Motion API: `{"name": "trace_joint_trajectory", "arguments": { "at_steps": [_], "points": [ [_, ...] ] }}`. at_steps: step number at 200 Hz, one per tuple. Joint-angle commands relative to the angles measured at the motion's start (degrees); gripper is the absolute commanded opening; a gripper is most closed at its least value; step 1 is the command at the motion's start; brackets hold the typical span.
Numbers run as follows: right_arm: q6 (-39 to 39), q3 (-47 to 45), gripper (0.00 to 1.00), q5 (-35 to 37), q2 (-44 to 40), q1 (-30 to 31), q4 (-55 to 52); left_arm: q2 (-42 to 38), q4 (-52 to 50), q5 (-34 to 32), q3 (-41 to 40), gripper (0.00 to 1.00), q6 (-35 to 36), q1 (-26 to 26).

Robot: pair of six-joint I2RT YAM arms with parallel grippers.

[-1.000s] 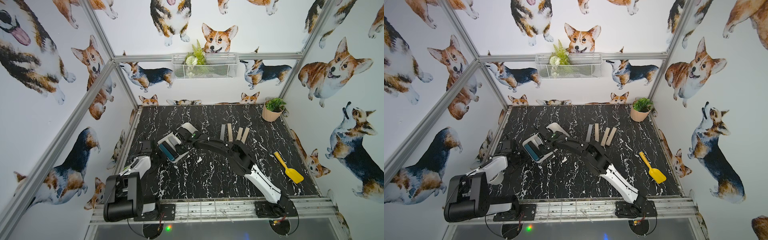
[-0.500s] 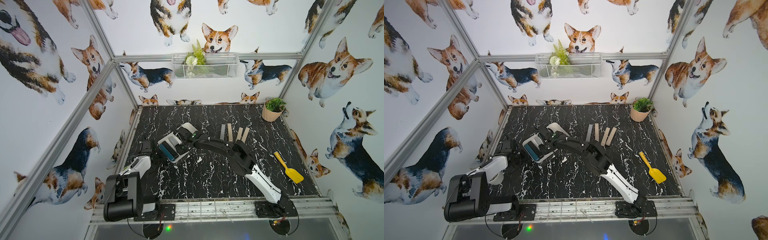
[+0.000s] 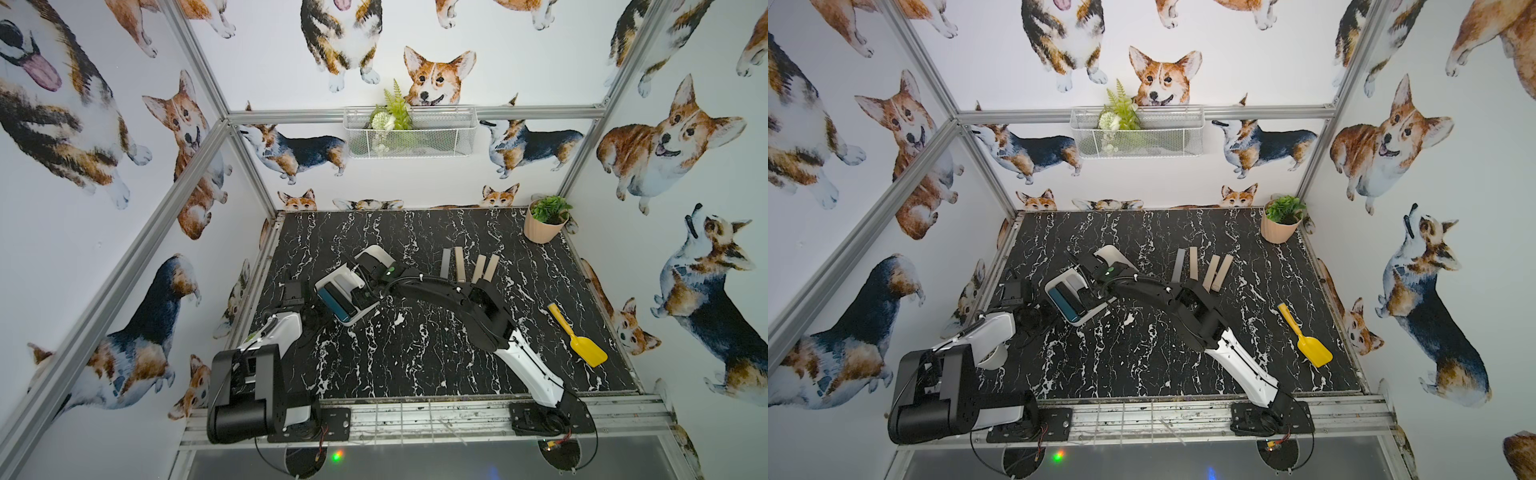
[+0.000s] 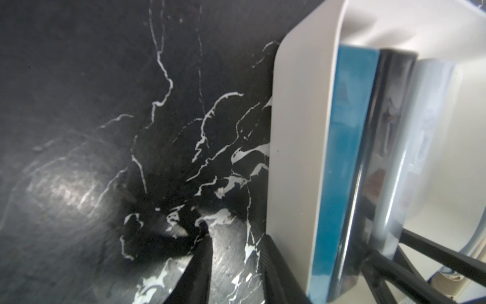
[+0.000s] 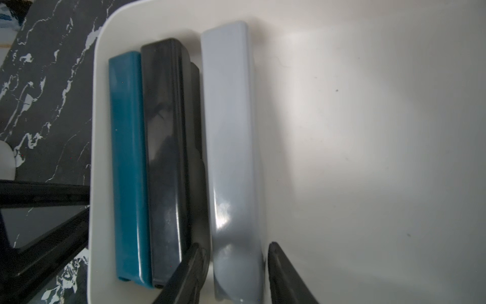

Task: Put the pruning pliers into the storage box
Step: Place the pruning pliers in the storage box.

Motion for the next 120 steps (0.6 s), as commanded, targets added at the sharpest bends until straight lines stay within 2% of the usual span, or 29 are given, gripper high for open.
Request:
{"name": "trace_joint_trajectory", "arguments": {
  "at_steps": [1, 54, 120],
  "points": [
    [-0.12, -1.15, 0.44, -1.11, -1.5, 0.31, 2.84, -0.13, -0.64, -0.13, -0.39, 0.35, -0.05, 0.06],
    [-0.55, -2.79, 0.43, -1.03, -3.17, 0.25, 4.44, 0.05, -0.61, 0.1, -0.22, 0.35, -0.27, 0.02],
    [-1.18, -1.89, 0.3, 1.11, -3.1, -0.16, 4.11, -0.14, -0.79, 0.16, -0.06, 0.35, -0.15, 0.02]
  ]
}}
